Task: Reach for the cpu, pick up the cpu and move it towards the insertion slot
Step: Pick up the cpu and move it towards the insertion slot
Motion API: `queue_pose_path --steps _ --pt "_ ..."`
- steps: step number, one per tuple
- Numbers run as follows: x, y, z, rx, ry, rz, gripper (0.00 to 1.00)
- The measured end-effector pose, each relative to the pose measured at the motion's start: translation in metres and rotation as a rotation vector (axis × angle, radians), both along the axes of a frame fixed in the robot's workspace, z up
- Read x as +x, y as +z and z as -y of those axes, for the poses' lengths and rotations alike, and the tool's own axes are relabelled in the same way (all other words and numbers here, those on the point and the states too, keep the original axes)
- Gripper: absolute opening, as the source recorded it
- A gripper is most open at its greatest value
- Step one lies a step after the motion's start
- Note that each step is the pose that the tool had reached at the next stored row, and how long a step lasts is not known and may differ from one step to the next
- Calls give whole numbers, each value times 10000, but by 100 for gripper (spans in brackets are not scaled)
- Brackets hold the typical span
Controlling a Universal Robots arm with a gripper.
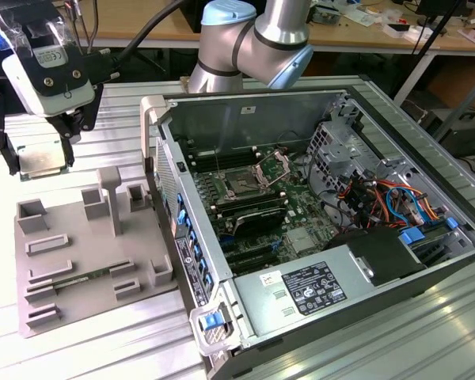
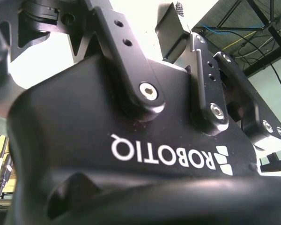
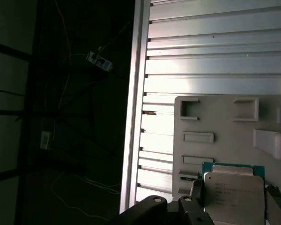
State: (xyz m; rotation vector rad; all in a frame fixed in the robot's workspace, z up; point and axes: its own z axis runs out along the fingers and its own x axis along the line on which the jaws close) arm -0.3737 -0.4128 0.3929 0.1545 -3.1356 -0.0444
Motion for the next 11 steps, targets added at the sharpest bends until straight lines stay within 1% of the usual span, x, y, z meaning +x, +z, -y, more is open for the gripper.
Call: queue_pose_path --steps 9,11 --pt "2 -1 0 1 0 -1 55" --pt "22 -1 0 1 1 -1 55"
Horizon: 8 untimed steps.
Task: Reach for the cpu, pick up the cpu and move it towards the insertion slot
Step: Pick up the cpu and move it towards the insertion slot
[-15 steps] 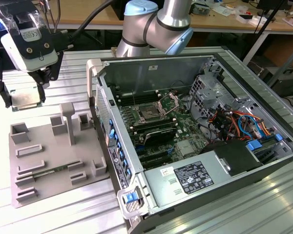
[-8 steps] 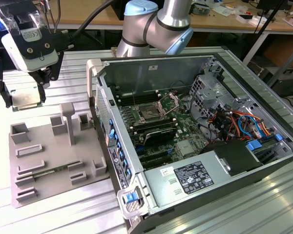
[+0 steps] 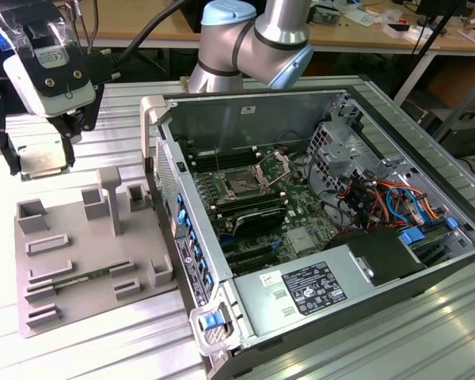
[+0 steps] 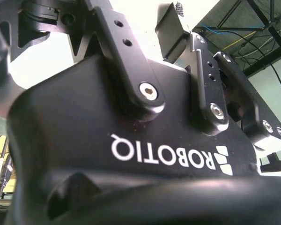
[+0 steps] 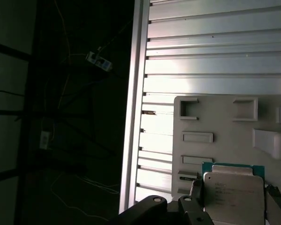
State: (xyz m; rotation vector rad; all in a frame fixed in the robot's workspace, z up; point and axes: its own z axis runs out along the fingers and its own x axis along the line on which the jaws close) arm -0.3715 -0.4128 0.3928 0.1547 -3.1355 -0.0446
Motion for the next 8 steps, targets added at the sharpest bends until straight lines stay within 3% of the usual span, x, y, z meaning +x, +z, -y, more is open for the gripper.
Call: queue_pose_path --steps 8 --pt "34 -1 0 -1 -3 1 55"
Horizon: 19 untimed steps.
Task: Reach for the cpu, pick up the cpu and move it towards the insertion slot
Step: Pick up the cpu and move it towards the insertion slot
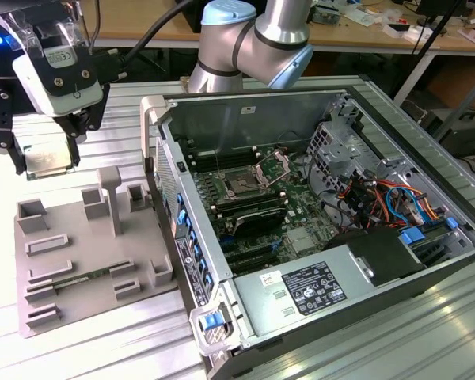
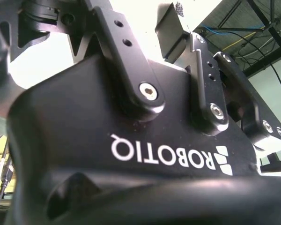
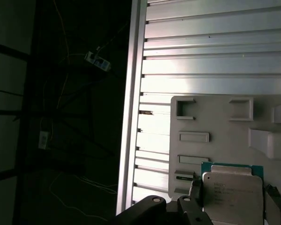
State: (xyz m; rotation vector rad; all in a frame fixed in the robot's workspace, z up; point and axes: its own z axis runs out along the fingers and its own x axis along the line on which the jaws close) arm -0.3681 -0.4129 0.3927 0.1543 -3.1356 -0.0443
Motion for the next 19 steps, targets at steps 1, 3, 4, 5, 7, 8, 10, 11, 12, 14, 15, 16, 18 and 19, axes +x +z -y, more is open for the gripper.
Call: queue_pose_path --steps 1,3,4,5,7,8,10,11,12,14,15,16,18,19 --pt "1 0 0 -1 1 0 55" --pt "6 0 1 0 2 1 55" --pt "10 0 1 0 2 0 55" --pt "13 -1 1 0 1 0 55" --pt "22 -1 1 -1 2 -1 55" --pt "25 -1 1 0 1 0 55" --pt "31 -1 1 0 1 0 55" --pt "32 -1 1 0 1 0 55" --pt "34 -1 1 0 1 0 55" --pt "43 -1 1 0 1 0 55" --pt "45 -2 1 0 1 0 55" --pt "46 -2 1 -1 1 0 55" --pt "49 -2 1 0 2 0 55" --pt "50 -2 1 0 1 0 55"
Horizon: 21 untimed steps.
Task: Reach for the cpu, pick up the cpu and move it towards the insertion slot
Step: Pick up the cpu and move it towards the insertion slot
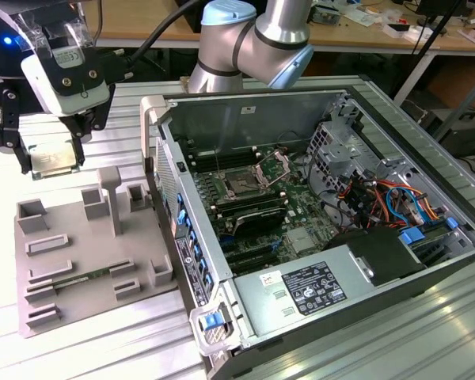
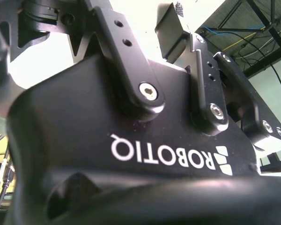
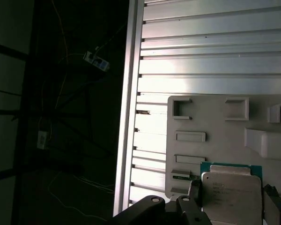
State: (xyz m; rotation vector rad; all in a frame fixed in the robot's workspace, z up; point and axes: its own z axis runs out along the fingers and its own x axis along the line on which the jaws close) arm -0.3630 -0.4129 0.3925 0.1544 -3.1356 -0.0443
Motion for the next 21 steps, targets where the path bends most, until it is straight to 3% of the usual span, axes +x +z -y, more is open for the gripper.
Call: queue_pose_path --steps 21 --pt "102 -2 0 0 0 -1 55"
